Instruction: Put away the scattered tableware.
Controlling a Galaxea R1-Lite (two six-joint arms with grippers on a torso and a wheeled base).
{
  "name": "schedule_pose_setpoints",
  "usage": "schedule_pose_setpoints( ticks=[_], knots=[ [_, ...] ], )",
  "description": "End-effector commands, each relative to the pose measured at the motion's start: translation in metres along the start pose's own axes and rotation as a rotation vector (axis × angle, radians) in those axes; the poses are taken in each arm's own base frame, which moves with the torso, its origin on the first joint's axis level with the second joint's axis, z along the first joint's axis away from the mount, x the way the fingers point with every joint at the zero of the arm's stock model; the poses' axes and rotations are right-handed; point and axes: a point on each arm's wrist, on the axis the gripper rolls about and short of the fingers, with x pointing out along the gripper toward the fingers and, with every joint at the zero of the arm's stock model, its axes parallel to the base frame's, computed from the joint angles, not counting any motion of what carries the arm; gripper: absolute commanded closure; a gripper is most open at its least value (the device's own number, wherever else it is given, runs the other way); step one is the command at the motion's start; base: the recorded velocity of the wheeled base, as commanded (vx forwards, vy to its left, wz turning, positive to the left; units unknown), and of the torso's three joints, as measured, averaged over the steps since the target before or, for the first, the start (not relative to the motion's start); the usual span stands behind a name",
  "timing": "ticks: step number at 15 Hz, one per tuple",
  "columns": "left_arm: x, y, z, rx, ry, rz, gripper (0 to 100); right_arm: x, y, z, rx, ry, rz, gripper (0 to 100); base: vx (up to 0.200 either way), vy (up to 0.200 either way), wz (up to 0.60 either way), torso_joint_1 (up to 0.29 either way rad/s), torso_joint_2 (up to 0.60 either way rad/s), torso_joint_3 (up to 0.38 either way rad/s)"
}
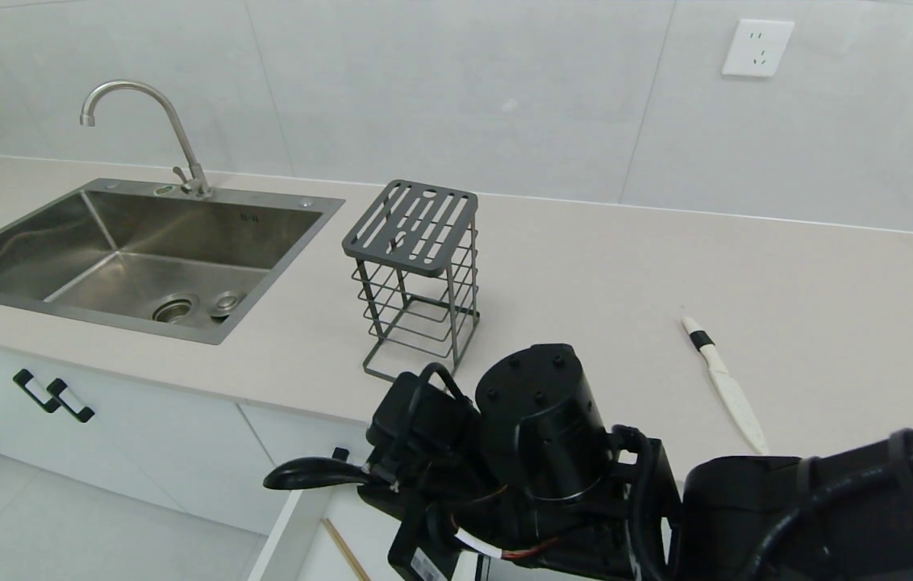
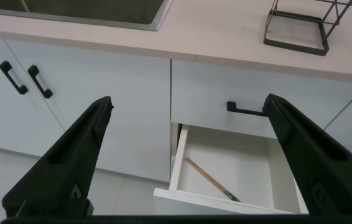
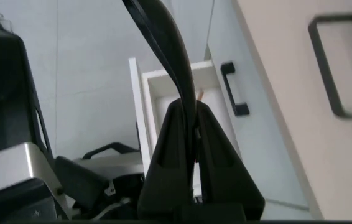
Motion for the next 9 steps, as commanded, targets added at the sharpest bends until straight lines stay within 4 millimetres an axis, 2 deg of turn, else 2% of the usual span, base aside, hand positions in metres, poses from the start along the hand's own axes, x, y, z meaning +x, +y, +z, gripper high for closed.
schedule_pose_setpoints(
  ticks=[1,3,9],
  knots=[
    [0.0001,0.0000,0.0000,0.000,0.002,0.000,0,0.0119,0.0046,0.0083,-0.013,-0.027,0.014,100,0.000,0.000,0.00,0.000,0.00,0.000],
    [0.0001,0.0000,0.0000,0.000,0.002,0.000,0,0.0166,0.0086,0.0115,-0.021,-0.037,0.024,100,0.000,0.000,0.00,-0.028,0.05,0.031],
    [0.0001,0.0000,0.0000,0.000,0.002,0.000,0,0.0187,0.0095,0.0122,-0.028,-0.033,0.027,100,0.000,0.000,0.00,-0.167,0.32,0.159]
  ],
)
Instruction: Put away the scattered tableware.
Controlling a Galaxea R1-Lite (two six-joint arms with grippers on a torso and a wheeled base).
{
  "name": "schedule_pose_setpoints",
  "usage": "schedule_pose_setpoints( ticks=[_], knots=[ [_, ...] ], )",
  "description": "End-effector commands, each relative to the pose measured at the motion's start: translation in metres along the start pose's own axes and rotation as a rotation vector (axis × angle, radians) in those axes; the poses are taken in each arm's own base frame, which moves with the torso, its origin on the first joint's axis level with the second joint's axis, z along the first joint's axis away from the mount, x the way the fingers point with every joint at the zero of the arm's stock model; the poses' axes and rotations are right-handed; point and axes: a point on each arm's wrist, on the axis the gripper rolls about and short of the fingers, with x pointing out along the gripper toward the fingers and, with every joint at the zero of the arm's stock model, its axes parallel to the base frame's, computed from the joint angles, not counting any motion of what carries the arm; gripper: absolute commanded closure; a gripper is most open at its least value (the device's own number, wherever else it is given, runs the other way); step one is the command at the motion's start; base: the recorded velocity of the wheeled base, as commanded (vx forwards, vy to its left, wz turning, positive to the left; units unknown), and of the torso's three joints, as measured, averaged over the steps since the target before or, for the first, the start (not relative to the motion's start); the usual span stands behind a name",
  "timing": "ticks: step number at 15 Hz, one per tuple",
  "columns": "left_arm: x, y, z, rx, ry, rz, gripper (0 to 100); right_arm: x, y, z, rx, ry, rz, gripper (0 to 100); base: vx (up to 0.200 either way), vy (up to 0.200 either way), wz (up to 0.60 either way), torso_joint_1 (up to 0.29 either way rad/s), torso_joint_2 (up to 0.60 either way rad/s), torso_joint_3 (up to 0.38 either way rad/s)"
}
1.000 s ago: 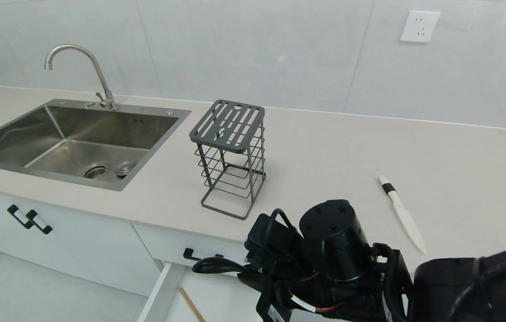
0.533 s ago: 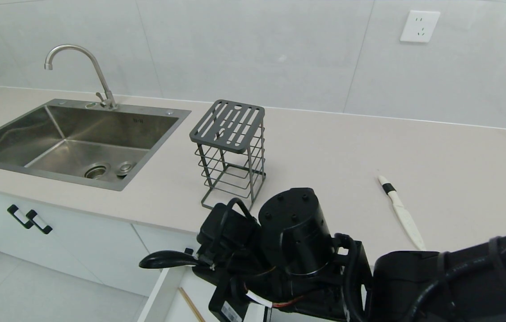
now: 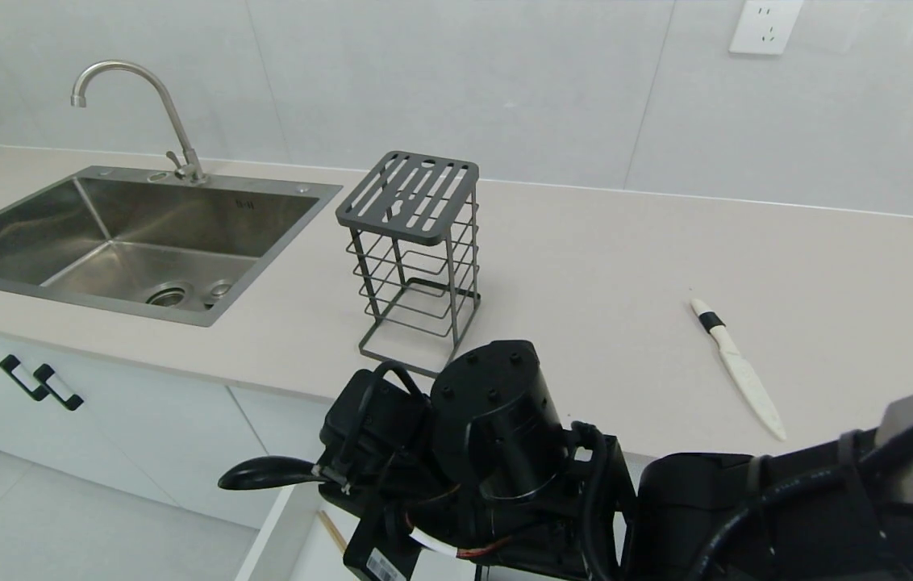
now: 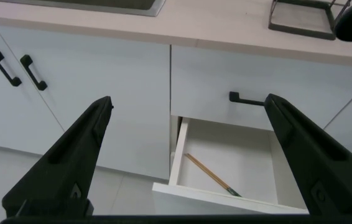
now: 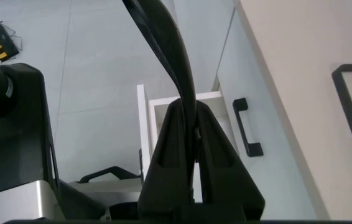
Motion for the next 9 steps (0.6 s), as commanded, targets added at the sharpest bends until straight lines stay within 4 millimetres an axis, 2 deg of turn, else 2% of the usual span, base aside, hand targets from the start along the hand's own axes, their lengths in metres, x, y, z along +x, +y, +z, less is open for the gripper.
schedule_pose_setpoints(
  ticks=[1,7,9],
  knots=[
    [0.0001,0.0000,0.0000,0.000,0.002,0.000,0,0.0019,0.0002,0.0002,-0.001,-0.002,0.001,100,0.000,0.000,0.00,-0.085,0.16,0.080],
    [0.0001,0.0000,0.0000,0.000,0.002,0.000,0,0.0022,0.0003,-0.0005,-0.006,-0.001,0.002,100,0.000,0.000,0.00,-0.228,0.45,0.218],
    [0.0001,0.0000,0.0000,0.000,0.002,0.000,0,0.0026,-0.0003,-0.0006,-0.007,0.000,0.000,100,0.000,0.000,0.00,-0.156,0.29,0.149]
  ],
)
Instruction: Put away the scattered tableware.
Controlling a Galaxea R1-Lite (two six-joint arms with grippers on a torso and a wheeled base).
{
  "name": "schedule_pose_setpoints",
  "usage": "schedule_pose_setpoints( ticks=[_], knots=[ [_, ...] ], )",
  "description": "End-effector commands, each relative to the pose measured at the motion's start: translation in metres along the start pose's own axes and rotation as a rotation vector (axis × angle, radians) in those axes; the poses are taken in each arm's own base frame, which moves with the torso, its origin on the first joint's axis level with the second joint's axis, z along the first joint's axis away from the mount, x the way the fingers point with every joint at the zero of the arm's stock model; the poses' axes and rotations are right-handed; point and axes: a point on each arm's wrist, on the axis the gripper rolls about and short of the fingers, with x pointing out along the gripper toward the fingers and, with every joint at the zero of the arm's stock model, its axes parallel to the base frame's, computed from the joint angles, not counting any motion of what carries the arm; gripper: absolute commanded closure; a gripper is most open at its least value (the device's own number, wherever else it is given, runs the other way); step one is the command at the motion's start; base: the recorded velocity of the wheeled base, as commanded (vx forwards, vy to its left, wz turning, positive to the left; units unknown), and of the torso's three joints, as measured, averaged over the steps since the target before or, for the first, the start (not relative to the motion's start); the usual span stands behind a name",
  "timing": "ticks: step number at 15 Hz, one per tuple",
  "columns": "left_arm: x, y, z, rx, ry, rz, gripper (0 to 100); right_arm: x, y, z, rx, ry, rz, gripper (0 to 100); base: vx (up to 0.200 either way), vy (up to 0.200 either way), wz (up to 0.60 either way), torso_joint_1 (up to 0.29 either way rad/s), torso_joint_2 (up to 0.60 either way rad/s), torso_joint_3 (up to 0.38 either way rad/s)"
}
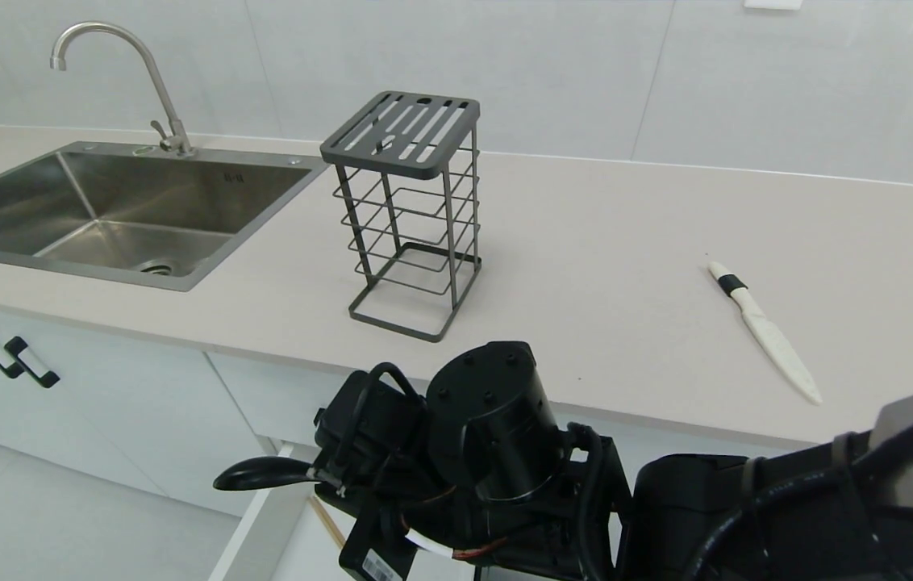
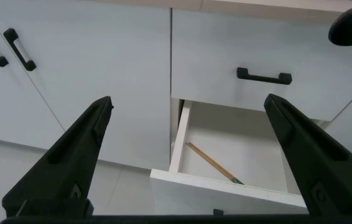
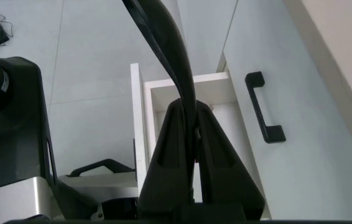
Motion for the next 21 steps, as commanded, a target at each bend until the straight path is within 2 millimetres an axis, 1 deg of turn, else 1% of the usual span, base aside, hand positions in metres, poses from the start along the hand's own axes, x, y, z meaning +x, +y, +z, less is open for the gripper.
schedule_pose_setpoints(
  ticks=[1,8,11,12,15,18,21],
  knots=[
    [0.000,0.000,0.000,0.000,0.002,0.000,0,0.001,0.000,0.000,-0.002,0.002,0.001,100,0.000,0.000,0.00,-0.207,0.38,0.183],
    [0.000,0.000,0.000,0.000,0.002,0.000,0,0.001,0.000,-0.001,-0.001,0.004,0.000,100,0.000,0.000,0.00,-0.149,0.29,0.136],
    [0.000,0.000,0.000,0.000,0.002,0.000,0,0.006,-0.001,0.000,0.003,-0.001,-0.002,100,0.000,0.000,0.00,-0.214,0.41,0.191],
    [0.000,0.000,0.000,0.000,0.002,0.000,0,0.014,-0.002,0.001,0.006,-0.006,-0.011,100,0.000,0.000,0.00,-0.237,0.43,0.198],
    [0.000,0.000,0.000,0.000,0.002,0.000,0,0.025,-0.004,0.001,0.004,-0.010,-0.013,100,0.000,0.000,0.00,-0.248,0.39,0.152],
    [0.000,0.000,0.000,0.000,0.002,0.000,0,0.026,-0.008,-0.001,0.008,-0.004,-0.035,100,0.000,0.000,0.00,-0.255,0.34,0.128],
    [0.000,0.000,0.000,0.000,0.002,0.000,0,0.028,-0.008,-0.002,0.008,-0.003,-0.034,100,0.000,0.000,0.00,-0.198,0.30,0.110]
  ],
)
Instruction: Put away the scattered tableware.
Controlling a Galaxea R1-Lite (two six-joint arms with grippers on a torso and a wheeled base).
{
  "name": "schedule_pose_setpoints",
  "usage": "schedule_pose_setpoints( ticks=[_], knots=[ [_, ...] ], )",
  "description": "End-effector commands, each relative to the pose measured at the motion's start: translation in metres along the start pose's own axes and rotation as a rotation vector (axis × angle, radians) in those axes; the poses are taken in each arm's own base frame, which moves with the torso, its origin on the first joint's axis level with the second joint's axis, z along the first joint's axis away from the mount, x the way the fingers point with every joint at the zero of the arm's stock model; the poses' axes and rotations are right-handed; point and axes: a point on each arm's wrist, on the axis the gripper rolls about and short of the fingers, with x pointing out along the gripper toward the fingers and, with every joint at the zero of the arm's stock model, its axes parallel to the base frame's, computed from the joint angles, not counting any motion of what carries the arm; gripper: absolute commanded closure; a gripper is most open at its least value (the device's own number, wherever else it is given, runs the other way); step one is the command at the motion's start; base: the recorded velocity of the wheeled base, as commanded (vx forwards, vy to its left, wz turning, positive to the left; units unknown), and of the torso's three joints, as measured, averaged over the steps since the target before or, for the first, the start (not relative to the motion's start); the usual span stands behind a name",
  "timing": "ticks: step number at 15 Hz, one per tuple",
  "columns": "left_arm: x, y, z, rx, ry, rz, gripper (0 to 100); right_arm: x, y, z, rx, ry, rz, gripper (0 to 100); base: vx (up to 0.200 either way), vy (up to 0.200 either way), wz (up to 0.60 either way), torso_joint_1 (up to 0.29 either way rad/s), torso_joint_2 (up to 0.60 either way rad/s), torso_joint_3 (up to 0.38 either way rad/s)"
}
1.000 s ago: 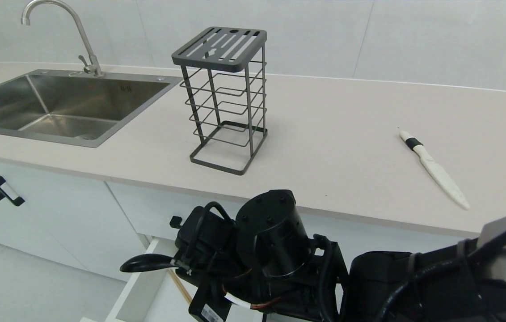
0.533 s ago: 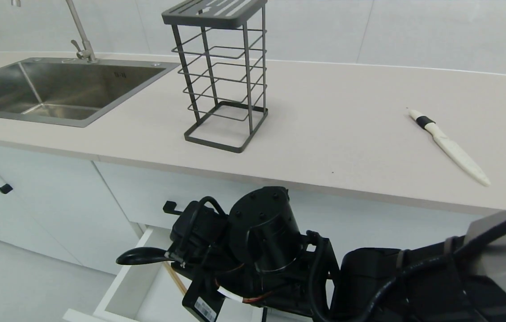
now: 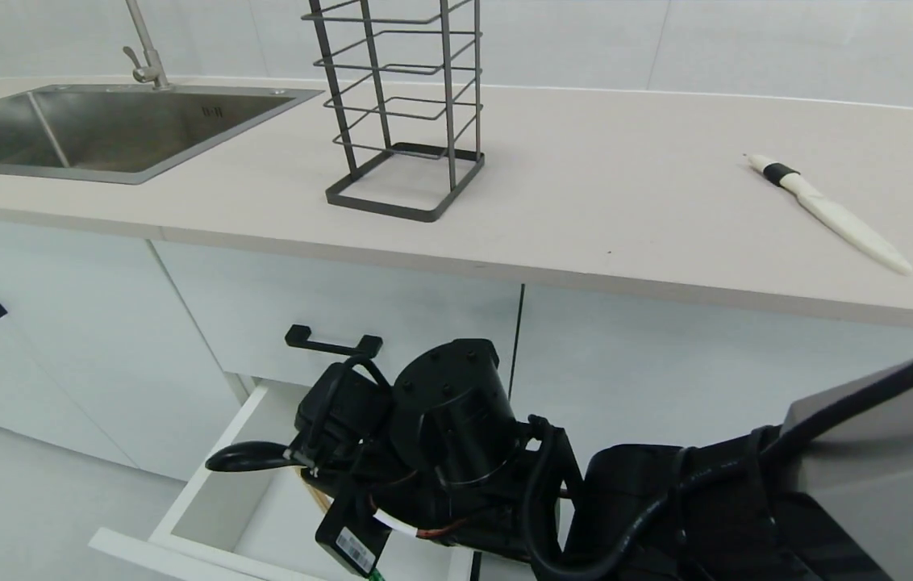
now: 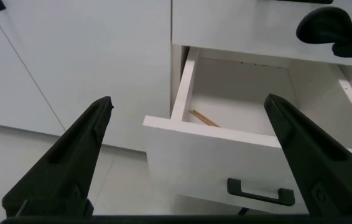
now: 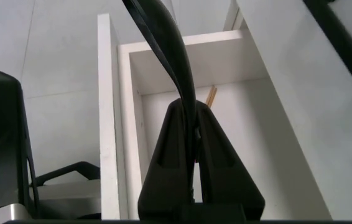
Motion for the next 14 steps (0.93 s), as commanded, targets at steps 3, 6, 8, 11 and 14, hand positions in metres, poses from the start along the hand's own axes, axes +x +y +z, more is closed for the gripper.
schedule_pose_setpoints(
  ticks=[3,6,8,11,14],
  knots=[
    [0.000,0.000,0.000,0.000,0.002,0.000,0,0.002,-0.004,0.002,0.002,-0.010,0.005,100,0.000,0.000,0.00,-0.043,0.25,0.069],
    [0.000,0.000,0.000,0.000,0.002,0.000,0,0.006,-0.004,0.002,0.007,-0.005,-0.010,100,0.000,0.000,0.00,-0.003,0.06,0.026],
    [0.000,0.000,0.000,0.000,0.002,0.000,0,0.009,-0.009,-0.004,0.017,0.018,-0.037,100,0.000,0.000,0.00,-0.001,0.00,0.025],
    [0.000,0.000,0.000,0.000,0.002,0.000,0,0.013,-0.012,-0.008,0.033,0.064,-0.097,100,0.000,0.000,0.00,0.000,0.00,0.000],
    [0.000,0.000,0.000,0.000,0.002,0.000,0,0.050,-0.006,-0.017,0.038,0.109,-0.130,100,0.000,0.000,0.00,0.000,0.00,0.000]
  ],
)
